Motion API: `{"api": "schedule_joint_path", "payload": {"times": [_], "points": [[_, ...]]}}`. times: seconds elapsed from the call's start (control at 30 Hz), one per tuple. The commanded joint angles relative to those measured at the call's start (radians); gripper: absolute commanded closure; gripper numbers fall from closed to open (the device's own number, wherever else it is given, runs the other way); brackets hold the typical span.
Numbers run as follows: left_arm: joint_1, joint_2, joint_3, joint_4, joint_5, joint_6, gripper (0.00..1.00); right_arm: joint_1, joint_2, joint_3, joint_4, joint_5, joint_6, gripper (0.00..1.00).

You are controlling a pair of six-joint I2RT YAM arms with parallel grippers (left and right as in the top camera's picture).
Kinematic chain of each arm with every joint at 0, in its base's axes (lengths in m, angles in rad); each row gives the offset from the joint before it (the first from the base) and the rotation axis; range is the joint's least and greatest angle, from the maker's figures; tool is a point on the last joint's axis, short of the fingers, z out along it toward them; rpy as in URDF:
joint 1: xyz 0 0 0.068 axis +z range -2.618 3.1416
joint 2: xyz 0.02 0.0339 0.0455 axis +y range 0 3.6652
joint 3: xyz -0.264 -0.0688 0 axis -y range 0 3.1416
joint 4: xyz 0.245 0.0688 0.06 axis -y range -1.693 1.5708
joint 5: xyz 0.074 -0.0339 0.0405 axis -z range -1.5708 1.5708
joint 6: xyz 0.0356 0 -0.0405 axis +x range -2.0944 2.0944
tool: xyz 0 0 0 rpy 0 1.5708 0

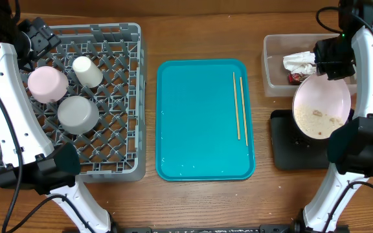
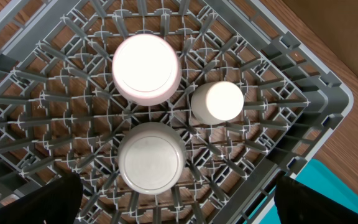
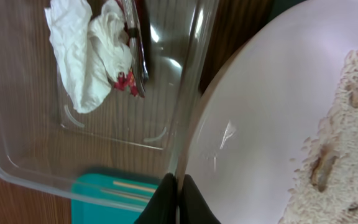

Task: Sort waste into correct bins and load items into the dishwasher
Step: 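Tilt the plate with the right gripper to pour rice onto black tray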

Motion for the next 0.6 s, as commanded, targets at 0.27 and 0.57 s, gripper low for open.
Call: {"api": "schedule_joint_path", "payload": {"times": [0.27, 0.57], "points": [[0.003, -0.034, -0.002, -0.002, 0.005, -0.021, 0.0, -0.107, -0.034, 0.019, -0.018, -0.12, -0.079, 0.96], [0.003, -0.034, -0.002, -0.002, 0.005, -0.021, 0.0, -0.124, -0.034, 0.018, -0.01, -0.177, -0.145, 0.96]]}}
